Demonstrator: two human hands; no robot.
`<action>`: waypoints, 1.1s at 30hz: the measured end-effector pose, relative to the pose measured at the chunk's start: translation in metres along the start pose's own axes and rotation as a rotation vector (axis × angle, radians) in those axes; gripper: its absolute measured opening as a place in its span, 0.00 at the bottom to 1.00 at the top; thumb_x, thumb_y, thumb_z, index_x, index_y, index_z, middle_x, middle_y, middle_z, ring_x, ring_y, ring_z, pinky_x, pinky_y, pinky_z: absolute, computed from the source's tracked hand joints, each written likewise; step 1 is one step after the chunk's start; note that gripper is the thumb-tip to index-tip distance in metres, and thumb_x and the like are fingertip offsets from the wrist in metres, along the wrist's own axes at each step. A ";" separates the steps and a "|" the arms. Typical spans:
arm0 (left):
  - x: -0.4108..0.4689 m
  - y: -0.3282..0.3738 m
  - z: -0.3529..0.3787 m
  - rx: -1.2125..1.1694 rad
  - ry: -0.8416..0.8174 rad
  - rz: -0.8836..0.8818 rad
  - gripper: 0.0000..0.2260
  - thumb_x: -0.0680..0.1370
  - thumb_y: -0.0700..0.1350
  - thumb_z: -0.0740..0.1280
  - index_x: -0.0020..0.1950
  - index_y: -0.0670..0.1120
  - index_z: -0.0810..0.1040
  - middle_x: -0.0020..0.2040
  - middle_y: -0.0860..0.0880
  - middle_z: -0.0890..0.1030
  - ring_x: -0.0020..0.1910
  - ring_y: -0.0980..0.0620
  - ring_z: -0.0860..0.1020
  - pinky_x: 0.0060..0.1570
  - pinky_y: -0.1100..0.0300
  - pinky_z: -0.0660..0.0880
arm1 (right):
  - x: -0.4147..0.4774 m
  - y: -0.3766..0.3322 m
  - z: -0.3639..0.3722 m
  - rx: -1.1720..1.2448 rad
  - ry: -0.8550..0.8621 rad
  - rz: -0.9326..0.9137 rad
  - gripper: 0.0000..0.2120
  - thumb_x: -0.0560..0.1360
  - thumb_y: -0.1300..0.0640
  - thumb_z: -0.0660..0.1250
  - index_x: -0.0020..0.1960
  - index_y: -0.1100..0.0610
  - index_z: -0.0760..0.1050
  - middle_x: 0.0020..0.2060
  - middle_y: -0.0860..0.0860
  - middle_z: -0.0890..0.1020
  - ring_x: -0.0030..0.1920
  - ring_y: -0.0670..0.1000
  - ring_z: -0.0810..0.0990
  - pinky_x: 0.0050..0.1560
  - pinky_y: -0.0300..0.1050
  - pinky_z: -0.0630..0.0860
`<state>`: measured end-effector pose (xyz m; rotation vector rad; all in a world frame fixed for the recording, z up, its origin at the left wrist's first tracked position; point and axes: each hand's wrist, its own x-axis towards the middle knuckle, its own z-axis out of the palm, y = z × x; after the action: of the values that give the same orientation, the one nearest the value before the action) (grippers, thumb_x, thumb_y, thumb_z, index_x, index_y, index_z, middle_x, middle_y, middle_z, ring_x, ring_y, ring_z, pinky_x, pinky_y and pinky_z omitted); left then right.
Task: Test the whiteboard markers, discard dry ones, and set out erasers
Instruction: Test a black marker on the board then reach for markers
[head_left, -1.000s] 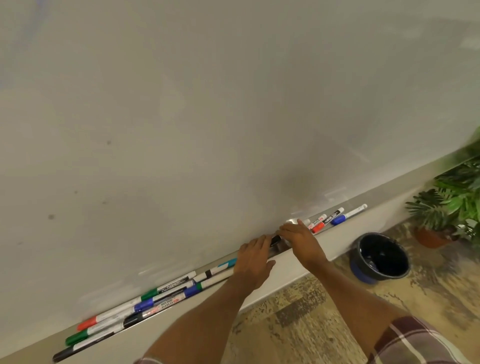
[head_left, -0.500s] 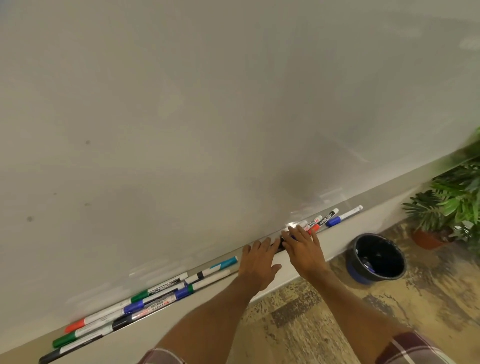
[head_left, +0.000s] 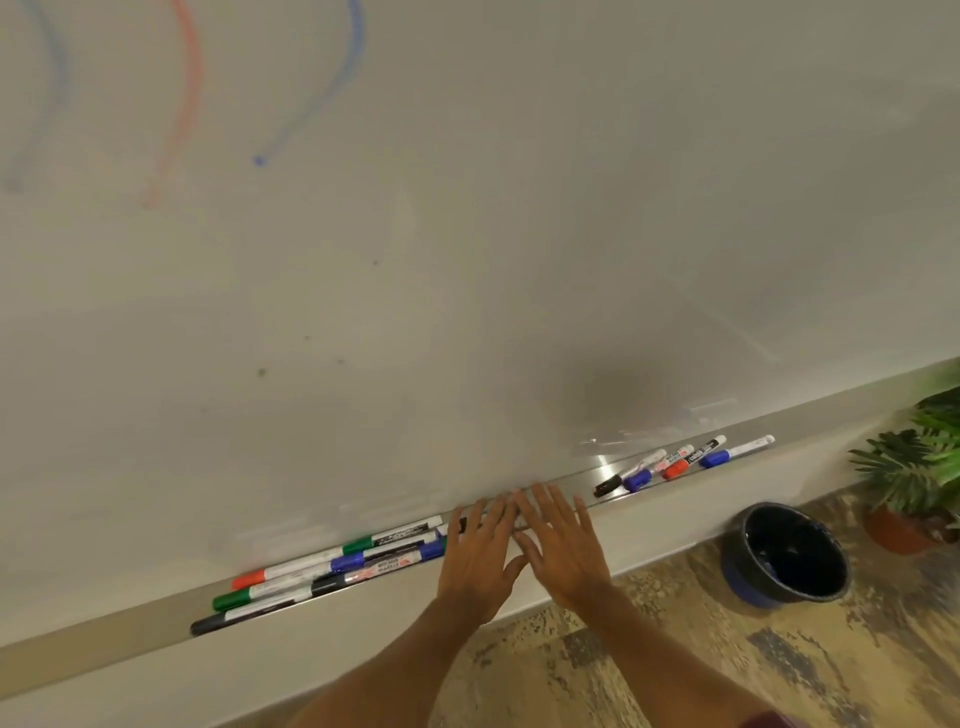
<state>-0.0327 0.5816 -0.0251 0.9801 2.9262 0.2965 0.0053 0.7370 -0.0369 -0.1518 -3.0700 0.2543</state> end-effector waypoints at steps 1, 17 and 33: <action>-0.010 -0.010 0.001 0.003 -0.003 -0.026 0.29 0.76 0.63 0.59 0.73 0.50 0.66 0.69 0.49 0.75 0.66 0.45 0.75 0.69 0.43 0.61 | -0.001 -0.011 0.004 -0.004 -0.014 0.002 0.27 0.80 0.38 0.41 0.75 0.47 0.54 0.74 0.53 0.62 0.74 0.55 0.59 0.69 0.57 0.52; -0.117 -0.138 0.004 0.016 -0.052 -0.255 0.42 0.69 0.69 0.64 0.78 0.57 0.54 0.78 0.44 0.59 0.75 0.33 0.56 0.66 0.25 0.51 | -0.014 -0.147 0.034 -0.063 -0.094 0.014 0.35 0.73 0.27 0.42 0.76 0.42 0.51 0.75 0.60 0.51 0.75 0.64 0.39 0.68 0.64 0.42; -0.221 -0.249 -0.042 0.059 0.039 -0.382 0.31 0.79 0.69 0.44 0.79 0.55 0.52 0.79 0.45 0.58 0.78 0.44 0.44 0.69 0.32 0.47 | -0.040 -0.314 0.035 -0.001 -0.148 -0.089 0.33 0.76 0.31 0.42 0.74 0.47 0.57 0.71 0.54 0.68 0.70 0.58 0.67 0.67 0.60 0.52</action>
<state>-0.0082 0.2472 -0.0367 0.4048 3.0861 0.2135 0.0138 0.4189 -0.0208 0.0044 -3.2129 0.2702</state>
